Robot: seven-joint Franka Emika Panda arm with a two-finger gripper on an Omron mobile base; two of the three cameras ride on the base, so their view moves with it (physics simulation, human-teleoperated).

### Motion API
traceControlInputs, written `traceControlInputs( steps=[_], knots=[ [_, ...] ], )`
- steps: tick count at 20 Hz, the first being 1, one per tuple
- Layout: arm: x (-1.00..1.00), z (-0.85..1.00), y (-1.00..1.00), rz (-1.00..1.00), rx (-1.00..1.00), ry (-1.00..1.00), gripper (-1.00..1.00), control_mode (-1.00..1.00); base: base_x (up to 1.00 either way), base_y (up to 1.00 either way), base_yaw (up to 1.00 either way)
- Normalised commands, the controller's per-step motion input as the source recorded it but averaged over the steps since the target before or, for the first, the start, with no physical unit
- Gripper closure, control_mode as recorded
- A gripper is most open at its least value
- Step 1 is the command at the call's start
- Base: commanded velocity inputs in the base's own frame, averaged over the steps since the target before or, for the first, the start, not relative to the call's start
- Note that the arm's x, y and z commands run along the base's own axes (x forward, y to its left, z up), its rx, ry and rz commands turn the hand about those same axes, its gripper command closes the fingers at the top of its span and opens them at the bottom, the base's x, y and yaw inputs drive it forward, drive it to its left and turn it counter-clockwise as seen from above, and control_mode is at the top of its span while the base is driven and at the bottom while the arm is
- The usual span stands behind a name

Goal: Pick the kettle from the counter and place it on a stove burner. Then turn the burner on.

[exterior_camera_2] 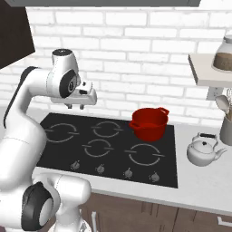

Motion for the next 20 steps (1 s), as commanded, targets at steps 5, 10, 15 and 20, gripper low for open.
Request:
traceControlInputs(
  steps=[5,10,15,20],
  knots=[
    [0.07,-0.04,-0.22,0.00,0.00,0.02,-1.00,-1.00,0.00,0.00,0.00],
    [-0.55,-0.11,-1.00,-0.04,0.06,-0.04,-1.00,-1.00,0.00,0.00,0.00],
    [-0.61,-0.10,-1.00,-0.11,0.06,-0.05,-1.00,-1.00,0.00,0.00,0.00],
    [-0.56,-0.10,-1.00,-0.14,0.04,-0.04,-1.00,-1.00,0.00,0.00,0.00]
  ],
)
